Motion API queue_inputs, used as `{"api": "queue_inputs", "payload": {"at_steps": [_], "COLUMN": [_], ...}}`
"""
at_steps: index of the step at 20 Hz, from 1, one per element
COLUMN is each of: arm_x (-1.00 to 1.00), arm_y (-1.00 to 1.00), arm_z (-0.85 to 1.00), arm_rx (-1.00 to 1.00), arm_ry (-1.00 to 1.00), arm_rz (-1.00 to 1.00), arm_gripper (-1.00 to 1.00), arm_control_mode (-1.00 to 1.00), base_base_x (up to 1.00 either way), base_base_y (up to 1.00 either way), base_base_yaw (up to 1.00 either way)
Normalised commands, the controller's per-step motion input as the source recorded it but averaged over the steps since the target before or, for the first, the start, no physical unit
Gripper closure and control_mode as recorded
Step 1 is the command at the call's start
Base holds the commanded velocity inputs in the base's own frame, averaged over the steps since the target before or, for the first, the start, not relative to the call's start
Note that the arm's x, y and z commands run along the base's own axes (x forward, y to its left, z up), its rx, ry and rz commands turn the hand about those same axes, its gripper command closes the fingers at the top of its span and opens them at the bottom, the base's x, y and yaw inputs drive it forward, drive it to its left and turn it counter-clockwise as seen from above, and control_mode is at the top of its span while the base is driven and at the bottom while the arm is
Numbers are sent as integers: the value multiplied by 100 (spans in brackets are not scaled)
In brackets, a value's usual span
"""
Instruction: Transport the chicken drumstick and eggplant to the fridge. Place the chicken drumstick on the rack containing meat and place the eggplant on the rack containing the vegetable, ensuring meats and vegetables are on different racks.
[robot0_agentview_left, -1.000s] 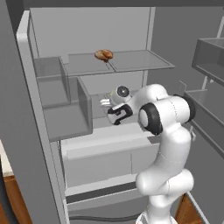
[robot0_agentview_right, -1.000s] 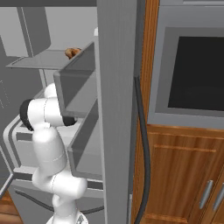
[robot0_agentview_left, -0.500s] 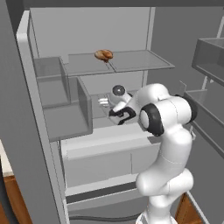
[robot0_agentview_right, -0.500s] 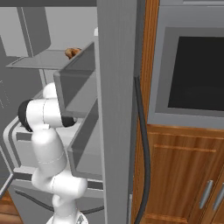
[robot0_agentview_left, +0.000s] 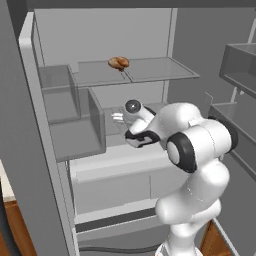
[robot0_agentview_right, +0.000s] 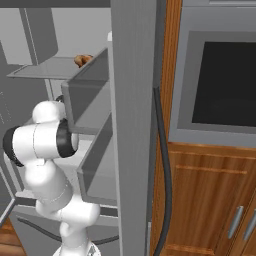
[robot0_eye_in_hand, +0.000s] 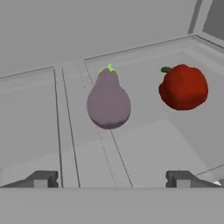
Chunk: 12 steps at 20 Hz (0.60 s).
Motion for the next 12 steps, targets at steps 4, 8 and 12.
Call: {"api": "queue_inputs", "payload": {"at_steps": [4, 8, 12], "arm_x": [-42, -33, -56], "arm_y": [-10, -24, -13], "arm_z": [61, 92, 72], "arm_rx": [9, 15, 5], "arm_ry": [16, 39, 40], "arm_rz": [-9, 0, 5], "arm_gripper": [-100, -100, -100], "arm_control_mode": [-100, -100, -100], "base_base_x": [0, 0, 0], "base_base_y": [0, 0, 0], "base_base_yaw": [0, 0, 0]}}
